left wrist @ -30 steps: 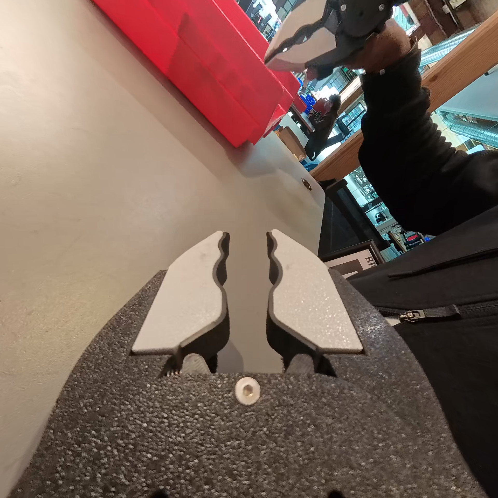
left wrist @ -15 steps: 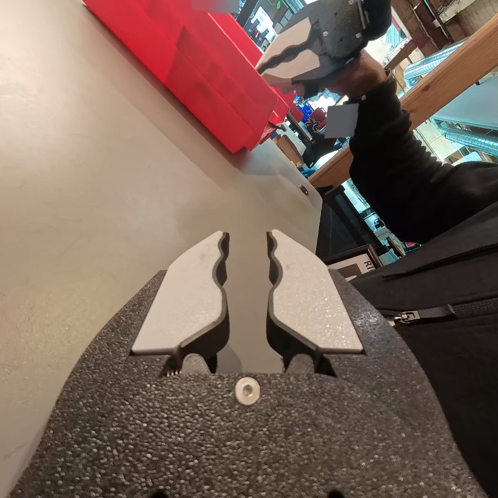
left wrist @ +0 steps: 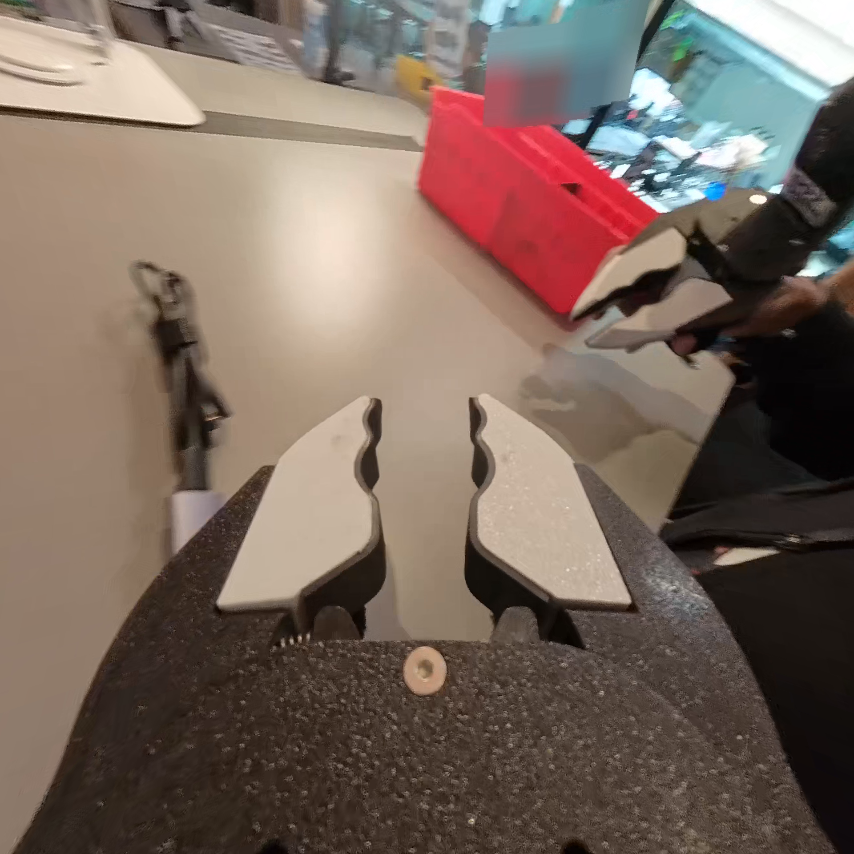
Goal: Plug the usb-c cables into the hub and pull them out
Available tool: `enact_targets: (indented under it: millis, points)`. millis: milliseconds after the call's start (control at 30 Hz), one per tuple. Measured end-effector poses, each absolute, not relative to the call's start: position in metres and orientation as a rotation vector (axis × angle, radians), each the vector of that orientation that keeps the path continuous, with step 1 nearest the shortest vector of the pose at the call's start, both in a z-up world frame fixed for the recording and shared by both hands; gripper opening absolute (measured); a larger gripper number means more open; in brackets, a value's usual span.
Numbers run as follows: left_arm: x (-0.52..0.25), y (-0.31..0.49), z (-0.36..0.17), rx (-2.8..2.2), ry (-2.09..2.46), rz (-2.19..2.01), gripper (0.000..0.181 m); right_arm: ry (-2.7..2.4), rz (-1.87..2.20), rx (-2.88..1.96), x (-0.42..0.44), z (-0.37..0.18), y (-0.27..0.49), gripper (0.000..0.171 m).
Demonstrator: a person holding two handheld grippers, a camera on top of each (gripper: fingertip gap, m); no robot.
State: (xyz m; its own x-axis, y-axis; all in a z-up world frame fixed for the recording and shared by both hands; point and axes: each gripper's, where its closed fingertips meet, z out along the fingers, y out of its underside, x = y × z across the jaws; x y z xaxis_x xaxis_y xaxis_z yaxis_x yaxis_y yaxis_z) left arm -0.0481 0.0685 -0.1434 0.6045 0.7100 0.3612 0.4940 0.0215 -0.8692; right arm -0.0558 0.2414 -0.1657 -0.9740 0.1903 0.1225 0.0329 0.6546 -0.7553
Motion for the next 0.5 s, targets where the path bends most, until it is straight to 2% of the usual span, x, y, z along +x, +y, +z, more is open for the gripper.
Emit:
enact_targets:
  millis: [33, 200, 267, 300, 333, 367, 500]
  points:
    - [-0.052, 0.052, -0.149, -1.652, -1.076, 0.29, 0.041, -2.688, 1.211, -0.179, -0.055, -0.176, 0.226, 0.02]
    - [-0.059, -0.01, -0.206, -1.965, -1.313, 0.501, 0.061, -2.724, 1.231, -0.163, -0.047, -0.209, 0.156, 0.023]
    - [-0.053, -0.021, -0.235, -2.12, -1.377, 0.46, 0.061, -2.727, 1.252, -0.174, -0.044, -0.215, 0.134, 0.023]
    - [-0.055, -0.022, -0.239, -2.129, -1.366, 0.481, 0.058, -2.727, 1.261, -0.18, -0.043, -0.217, 0.125, 0.023]
    - [-0.057, -0.02, -0.238, -2.121, -1.334, 0.489, 0.035, -2.725, 1.258, -0.181, -0.043, -0.22, 0.116, 0.024]
    - [-0.058, -0.019, -0.238, -2.12, -1.311, 0.489, 0.023, -2.725, 1.212, -0.171, -0.043, -0.224, 0.111, 0.025]
    - [-0.056, -0.018, -0.237, -2.198, -1.122, 0.484, 0.023, -2.567, 1.149, -0.051, -0.05, -0.22, 0.092, 0.03]
